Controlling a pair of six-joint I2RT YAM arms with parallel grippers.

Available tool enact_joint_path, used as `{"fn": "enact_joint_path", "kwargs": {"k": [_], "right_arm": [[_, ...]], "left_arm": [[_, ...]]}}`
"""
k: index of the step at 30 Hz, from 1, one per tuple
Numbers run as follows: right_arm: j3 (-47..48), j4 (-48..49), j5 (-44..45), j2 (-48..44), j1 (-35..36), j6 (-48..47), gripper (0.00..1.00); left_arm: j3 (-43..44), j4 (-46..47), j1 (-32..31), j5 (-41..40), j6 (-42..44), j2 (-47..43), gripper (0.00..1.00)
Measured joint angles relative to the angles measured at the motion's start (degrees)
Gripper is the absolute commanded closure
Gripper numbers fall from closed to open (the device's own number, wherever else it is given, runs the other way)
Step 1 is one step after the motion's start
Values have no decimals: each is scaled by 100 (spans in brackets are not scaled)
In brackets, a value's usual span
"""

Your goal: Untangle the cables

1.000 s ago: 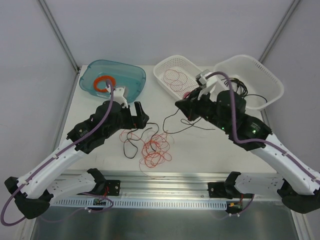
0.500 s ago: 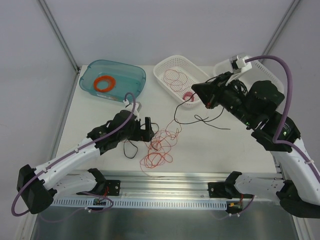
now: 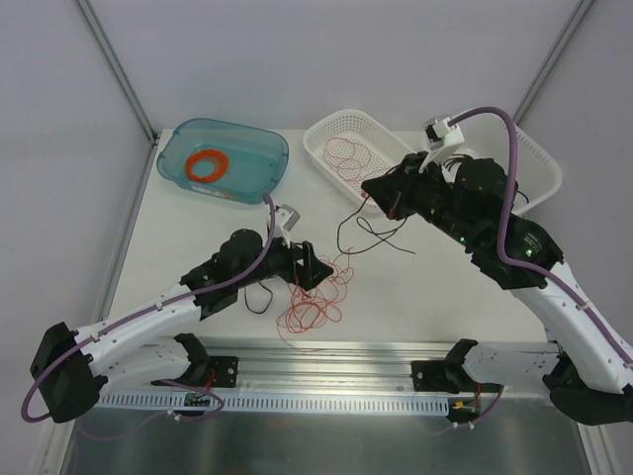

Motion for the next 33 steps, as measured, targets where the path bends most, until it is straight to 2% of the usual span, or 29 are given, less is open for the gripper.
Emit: {"fn": "enact_joint_path", "kwargs": {"k": [9,12,13,15,16,19,20,21,29,33], "right_arm": [[-227,245,7,-42,0,304,99],[-289,260,20,-42,0,382,99],[-310,291,24,-42,0,400,99],[-323,304,26,-44,0,446,99],[-330,317,33,-44,0,463,99],[-343,363,70,-44,0,483,99],[-343,380,83,-44,0,485,99],[-343,391,109,-44,0,485,99],[-229,363,662,-83,-7,286,99],[111,337,1080,-90,-142,46,99]], "left_arm": [[-26,933,-813,-232,83,546,16],[33,1080,-1005,-389,87,828,31],[63,1115,-1045,-424,92,925,39],[140,1176,-1128,-507,83,1119,49],[164,1213,-1161,-531,81,1207,62],[181,1292,-1257,-577,74,1401,84],[181,1290,-1270,-595,68,1449,97],[181,1292,-1298,-610,39,1480,100],[48,1231,-1307,-649,-42,1539,100],[-114,756,-1338,-833,-234,1541,100]]}}
